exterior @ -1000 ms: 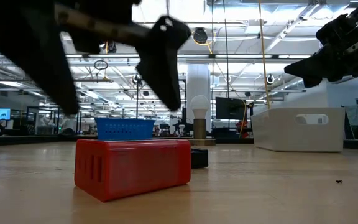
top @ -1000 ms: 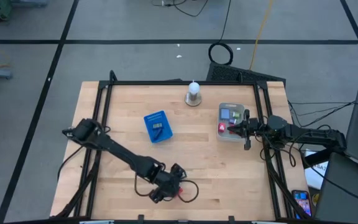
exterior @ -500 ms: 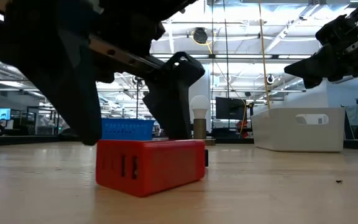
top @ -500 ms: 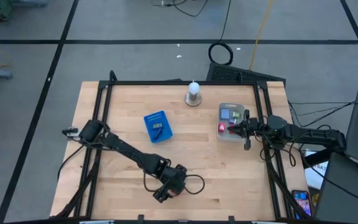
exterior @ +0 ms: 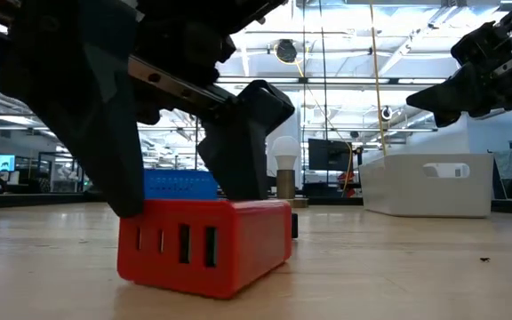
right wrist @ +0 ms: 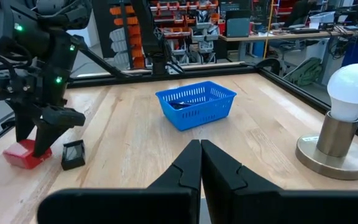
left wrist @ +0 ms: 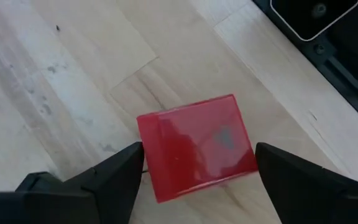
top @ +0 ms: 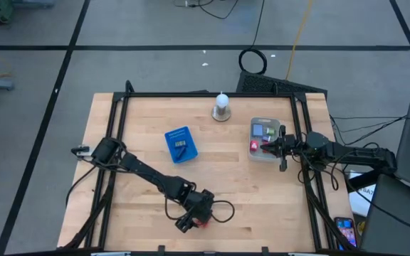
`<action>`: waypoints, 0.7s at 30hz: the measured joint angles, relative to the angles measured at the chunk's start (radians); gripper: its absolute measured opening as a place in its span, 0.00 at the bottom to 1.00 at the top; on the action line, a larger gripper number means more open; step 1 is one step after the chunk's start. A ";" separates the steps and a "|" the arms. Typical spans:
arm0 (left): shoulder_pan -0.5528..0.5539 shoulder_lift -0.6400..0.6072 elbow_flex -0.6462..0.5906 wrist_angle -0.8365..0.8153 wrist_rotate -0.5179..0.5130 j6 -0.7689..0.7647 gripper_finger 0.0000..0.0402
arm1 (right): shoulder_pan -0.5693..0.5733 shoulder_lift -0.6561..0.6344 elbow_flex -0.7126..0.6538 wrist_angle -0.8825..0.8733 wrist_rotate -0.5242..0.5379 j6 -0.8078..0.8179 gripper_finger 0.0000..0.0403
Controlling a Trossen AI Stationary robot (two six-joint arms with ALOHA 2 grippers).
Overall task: Pick & Place Office items
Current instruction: Put the red charger adapter into the gray bin
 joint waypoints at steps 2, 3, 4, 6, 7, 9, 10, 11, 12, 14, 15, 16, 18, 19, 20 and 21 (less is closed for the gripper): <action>0.000 0.000 0.000 0.001 -0.004 0.000 0.77 | 0.000 0.000 0.000 0.000 0.003 0.000 0.00; 0.000 0.000 0.000 0.001 -0.007 -0.002 0.78 | 0.000 0.000 0.000 0.000 0.004 0.002 0.00; 0.000 0.000 0.000 0.000 -0.009 -0.010 0.79 | 0.000 0.000 0.000 0.000 0.004 0.005 0.00; 0.001 0.000 -0.002 0.000 -0.012 -0.027 0.79 | 0.000 0.000 0.000 0.000 0.004 0.012 0.00; 0.003 0.000 -0.005 0.001 -0.013 -0.037 0.79 | 0.000 0.000 0.000 0.000 0.004 0.015 0.00; 0.006 0.000 -0.011 0.009 -0.017 -0.063 0.79 | 0.000 0.000 0.000 0.000 0.004 0.015 0.00; 0.006 0.000 -0.014 0.013 -0.019 -0.079 0.79 | 0.000 0.000 0.000 0.000 0.004 0.015 0.00; 0.007 0.000 -0.015 0.013 -0.020 -0.090 0.79 | 0.000 0.000 0.000 0.000 0.005 0.015 0.00; 0.007 0.000 -0.015 0.011 -0.028 -0.100 0.78 | 0.000 0.000 0.000 0.000 0.005 0.015 0.00; 0.006 0.000 -0.015 0.008 -0.035 -0.105 0.75 | 0.000 0.000 0.000 0.000 0.005 0.017 0.00; 0.006 0.000 -0.015 0.008 -0.035 -0.105 0.73 | 0.000 0.000 0.000 0.000 0.005 0.017 0.00; 0.006 0.000 -0.015 0.008 -0.035 -0.105 0.71 | 0.000 0.000 0.000 0.000 0.005 0.017 0.00; 0.006 0.000 -0.015 0.007 -0.035 -0.106 0.68 | 0.000 0.000 0.000 0.000 0.005 0.018 0.00; 0.006 0.000 -0.015 0.007 -0.035 -0.106 0.68 | 0.000 0.000 0.000 0.000 0.005 0.018 0.00; 0.006 0.000 -0.015 0.006 -0.035 -0.105 0.68 | 0.000 0.000 0.000 0.000 0.005 0.018 0.00; 0.006 0.000 -0.015 0.005 -0.035 -0.105 0.68 | 0.000 0.000 0.000 0.000 0.005 0.018 0.00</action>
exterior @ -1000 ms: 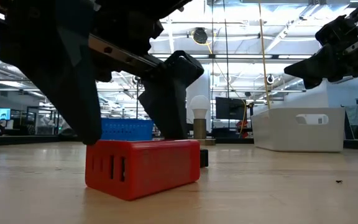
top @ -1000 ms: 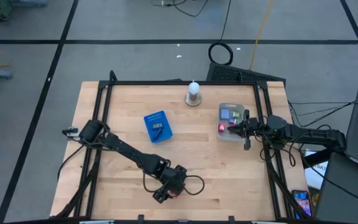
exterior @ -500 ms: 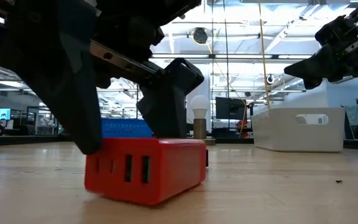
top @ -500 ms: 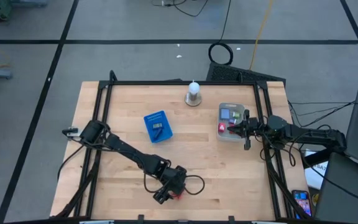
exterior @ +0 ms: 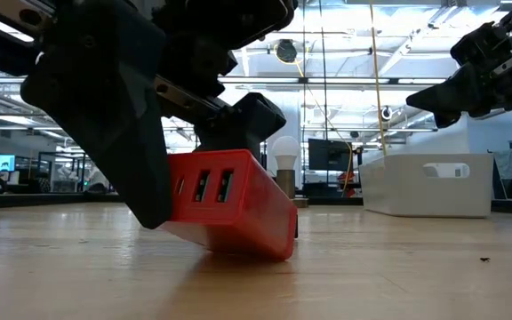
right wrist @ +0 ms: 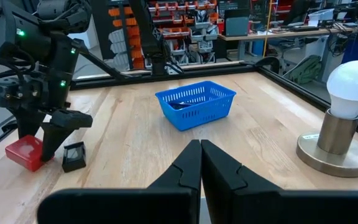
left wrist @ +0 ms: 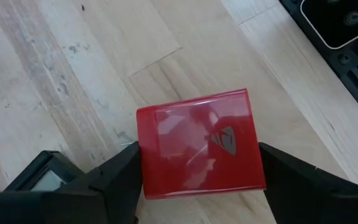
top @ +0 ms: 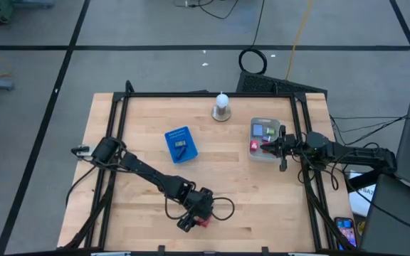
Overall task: Pick & Place Office items
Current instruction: Put the red charger adapter into the gray bin
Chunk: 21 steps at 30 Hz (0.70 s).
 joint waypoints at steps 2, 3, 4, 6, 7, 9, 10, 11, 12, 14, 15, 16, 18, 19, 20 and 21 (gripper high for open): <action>0.000 0.000 0.000 -0.001 0.001 0.006 0.68 | 0.000 0.000 0.000 0.000 0.000 0.000 0.00; 0.000 -0.001 0.000 -0.003 0.004 0.014 0.68 | 0.000 0.000 0.000 0.000 0.000 0.000 0.00; 0.000 -0.006 -0.001 -0.007 0.005 0.023 0.68 | 0.000 0.000 0.000 0.000 0.000 0.000 0.00; 0.000 -0.017 -0.003 -0.015 0.007 0.038 0.68 | 0.000 0.000 0.000 0.000 0.000 0.000 0.00; 0.000 -0.028 -0.004 -0.021 0.008 0.048 0.68 | 0.000 0.000 0.000 0.000 0.000 0.000 0.00; -0.002 -0.055 -0.004 -0.014 0.012 0.069 0.68 | 0.000 0.000 0.000 0.000 0.000 0.000 0.00; -0.004 -0.076 -0.004 -0.015 0.012 0.080 0.68 | 0.000 0.000 0.000 0.000 -0.001 0.000 0.00; -0.006 -0.099 -0.004 -0.018 0.011 0.089 0.68 | 0.000 0.000 0.000 0.000 -0.001 0.000 0.00; -0.007 -0.125 -0.003 -0.021 0.002 0.103 0.68 | 0.000 0.000 0.000 0.000 -0.001 0.000 0.00; -0.011 -0.183 -0.003 -0.043 -0.018 0.132 0.68 | 0.000 0.000 0.000 0.000 -0.001 0.000 0.00; -0.014 -0.215 -0.003 -0.062 -0.036 0.144 0.68 | 0.000 0.000 0.000 0.000 -0.002 0.000 0.00; -0.016 -0.251 -0.003 -0.075 -0.055 0.156 0.68 | 0.000 0.000 0.000 0.000 -0.002 0.000 0.00; -0.017 -0.330 -0.003 -0.111 -0.113 0.171 0.68 | 0.000 0.000 0.000 0.000 -0.004 0.000 0.00; -0.016 -0.372 -0.003 -0.132 -0.155 0.174 0.68 | 0.000 0.000 0.000 0.000 -0.004 0.001 0.00; -0.016 -0.415 -0.002 -0.152 -0.204 0.174 0.68 | 0.000 0.000 0.000 0.000 -0.004 0.000 0.00; -0.016 -0.454 -0.002 -0.177 -0.250 0.175 0.68 | 0.000 0.000 0.000 0.000 -0.005 0.001 0.00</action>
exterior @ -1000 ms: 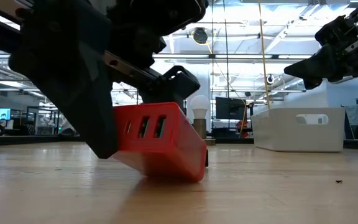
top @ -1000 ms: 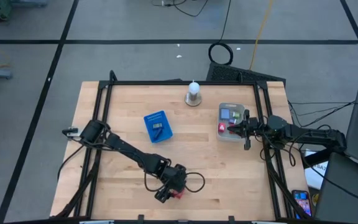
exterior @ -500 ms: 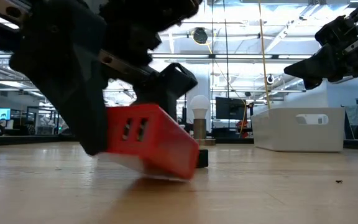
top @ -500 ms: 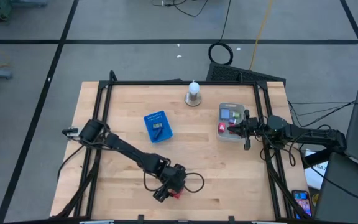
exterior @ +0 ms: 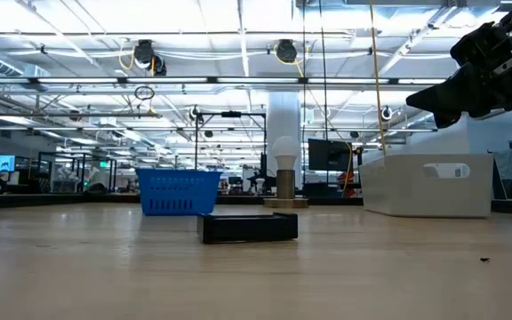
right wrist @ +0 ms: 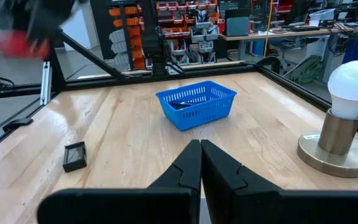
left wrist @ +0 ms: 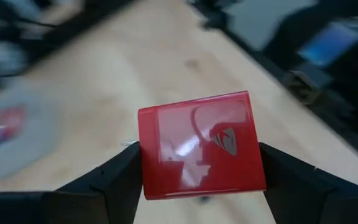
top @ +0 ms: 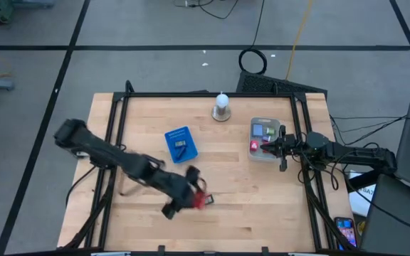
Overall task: Pick & Place Office items
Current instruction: Put the red charger adapter into the gray bin
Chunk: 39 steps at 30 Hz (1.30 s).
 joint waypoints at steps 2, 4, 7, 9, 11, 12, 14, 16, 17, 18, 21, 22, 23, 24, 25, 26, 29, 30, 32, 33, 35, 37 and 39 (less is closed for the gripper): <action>0.000 -0.082 0.000 -0.044 -0.090 0.001 0.68 | 0.000 0.000 0.000 0.000 0.000 0.000 0.00; -0.001 -0.167 0.000 -0.074 -0.159 -0.005 0.68 | 0.000 0.000 0.000 0.000 0.000 0.000 0.00; -0.001 -0.299 -0.031 -0.078 -0.230 -0.005 0.68 | 0.000 0.000 0.000 0.000 -0.001 0.000 0.00; -0.001 -0.387 -0.075 -0.061 -0.273 -0.009 0.68 | 0.000 0.000 0.000 -0.001 -0.001 0.000 0.00; 0.005 -0.477 -0.139 -0.009 -0.317 -0.012 0.68 | 0.000 0.000 0.000 0.000 -0.001 0.007 0.00; 0.010 -0.527 -0.178 0.024 -0.340 -0.017 0.68 | 0.000 0.000 0.000 -0.001 -0.002 0.007 0.00; 0.020 -0.638 -0.261 0.071 -0.372 -0.045 0.67 | 0.000 0.000 0.000 -0.001 -0.003 0.007 0.00; 0.036 -0.747 -0.345 0.124 -0.411 -0.068 0.67 | 0.000 0.000 0.000 -0.001 -0.003 0.007 0.00; 0.047 -0.796 -0.389 0.152 -0.430 -0.076 0.67 | 0.000 0.000 0.000 0.000 -0.003 0.007 0.00; 0.058 -0.846 -0.435 0.175 -0.442 -0.082 0.67 | 0.000 0.000 0.000 0.000 -0.003 0.008 0.00; 0.100 -0.983 -0.574 0.264 -0.458 -0.102 0.67 | 0.000 0.000 0.000 0.000 -0.003 0.016 0.00; 0.116 -1.024 -0.616 0.288 -0.459 -0.108 0.67 | 0.000 0.000 0.000 0.000 -0.003 0.019 0.00; 0.133 -1.062 -0.657 0.311 -0.460 -0.116 0.67 | 0.000 0.000 0.000 0.000 -0.004 0.023 0.00; 0.149 -1.098 -0.695 0.328 -0.466 -0.129 0.67 | 0.000 0.000 0.000 0.000 -0.004 0.026 0.00; 0.164 -1.133 -0.731 0.345 -0.480 -0.143 0.67 | 0.000 0.000 0.000 0.000 -0.004 0.026 0.00; 0.178 -1.167 -0.767 0.360 -0.492 -0.156 0.67 | 0.000 0.000 0.000 0.000 -0.004 0.026 0.00; 0.213 -1.257 -0.869 0.404 -0.490 -0.172 0.67 | 0.000 0.000 0.000 0.000 -0.004 0.026 0.00; 0.221 -1.283 -0.900 0.418 -0.476 -0.176 0.67 | 0.000 0.000 0.000 0.000 -0.004 0.026 0.00; 0.232 -1.335 -0.960 0.462 -0.457 -0.183 0.67 | 0.000 0.000 0.000 0.000 -0.004 0.026 0.00; 0.236 -1.356 -0.987 0.482 -0.454 -0.183 0.67 | 0.000 0.000 0.000 0.000 -0.004 0.026 0.00; 0.244 -1.390 -1.034 0.509 -0.449 -0.191 0.67 | 0.000 0.000 0.000 0.000 -0.004 0.026 0.00; 0.250 -1.414 -1.076 0.522 -0.448 -0.200 0.67 | 0.000 0.000 0.000 -0.001 -0.004 0.026 0.00; 0.254 -1.431 -1.110 0.539 -0.448 -0.210 0.67 | 0.000 0.000 0.000 -0.001 -0.004 0.026 0.00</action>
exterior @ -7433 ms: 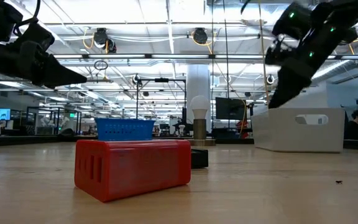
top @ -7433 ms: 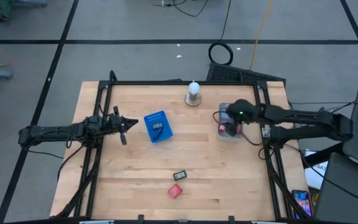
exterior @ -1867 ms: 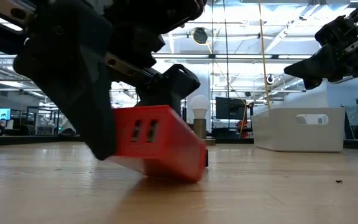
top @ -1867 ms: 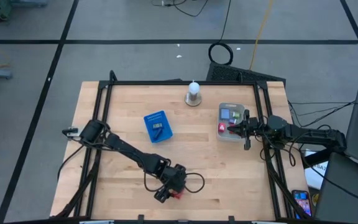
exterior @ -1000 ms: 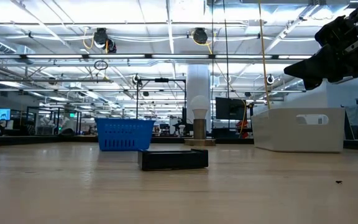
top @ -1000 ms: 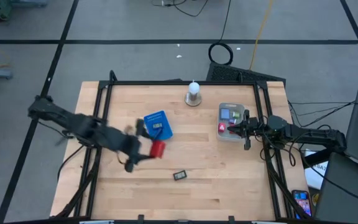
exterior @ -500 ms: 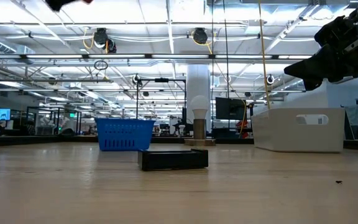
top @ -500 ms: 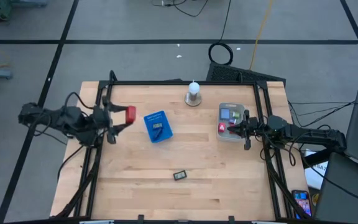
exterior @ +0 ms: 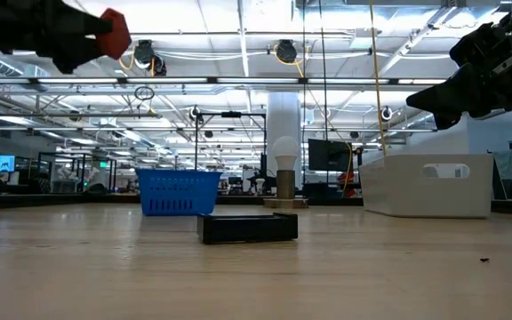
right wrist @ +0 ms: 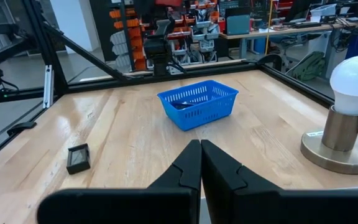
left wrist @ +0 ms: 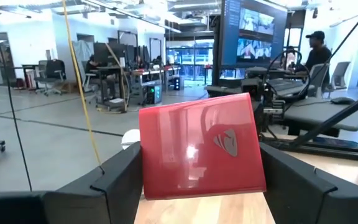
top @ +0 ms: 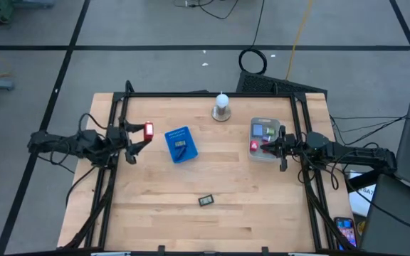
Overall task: Pick & Place Office items
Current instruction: Put the red charger adapter into the gray bin
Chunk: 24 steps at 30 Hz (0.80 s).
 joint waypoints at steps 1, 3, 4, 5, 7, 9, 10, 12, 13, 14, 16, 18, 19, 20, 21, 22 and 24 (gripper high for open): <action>0.002 -0.006 -0.018 0.011 0.000 -0.006 0.67 | 0.000 0.000 0.000 0.000 0.000 0.000 0.00; 0.003 -0.015 -0.058 0.036 0.001 -0.008 0.67 | 0.000 0.000 0.000 0.000 0.000 0.000 0.00; 0.003 -0.016 -0.076 0.048 0.001 -0.009 0.67 | 0.000 0.000 0.000 0.000 0.000 0.000 0.00; 0.003 -0.016 -0.090 0.063 0.000 -0.009 0.67 | 0.000 0.000 0.000 0.000 0.000 0.000 0.00; 0.006 -0.017 -0.110 0.084 -0.002 -0.009 0.67 | 0.000 0.000 0.000 0.000 0.000 0.000 0.00; 0.015 -0.016 -0.122 0.084 -0.006 -0.014 0.67 | 0.000 0.000 0.000 0.000 0.000 0.000 0.00; 0.020 -0.016 -0.126 0.082 -0.006 -0.015 0.67 | 0.000 0.000 0.000 0.000 0.000 0.000 0.00; 0.030 -0.017 -0.126 0.084 -0.005 -0.017 0.67 | 0.000 0.000 0.000 0.000 0.000 0.000 0.00; 0.035 -0.017 -0.126 0.087 -0.005 -0.017 0.67 | 0.000 0.000 0.000 0.000 0.000 0.000 0.00; 0.040 -0.017 -0.126 0.087 -0.003 -0.017 0.67 | 0.000 0.000 0.000 0.000 0.000 0.000 0.00; 0.049 -0.016 -0.125 0.081 -0.001 -0.021 0.67 | 0.000 0.000 0.000 -0.001 0.000 0.000 0.00; 0.059 -0.001 -0.124 0.077 -0.023 -0.039 0.67 | 0.000 0.000 0.000 0.000 0.000 0.000 0.00; 0.065 0.015 -0.123 0.078 -0.042 -0.044 0.67 | 0.000 0.000 0.000 0.000 0.000 0.000 0.00; 0.070 0.030 -0.117 0.074 -0.054 -0.050 0.67 | 0.000 0.000 0.000 0.000 0.000 0.000 0.00; 0.074 0.047 -0.100 0.069 -0.057 -0.059 0.67 | 0.000 0.000 0.000 0.000 0.000 0.000 0.00; 0.077 0.066 -0.071 0.062 -0.058 -0.063 0.67 | 0.000 0.000 0.000 0.000 0.000 0.000 0.00; 0.085 0.115 0.008 0.016 -0.053 -0.066 0.67 | 0.000 0.000 0.000 0.000 0.000 0.000 0.00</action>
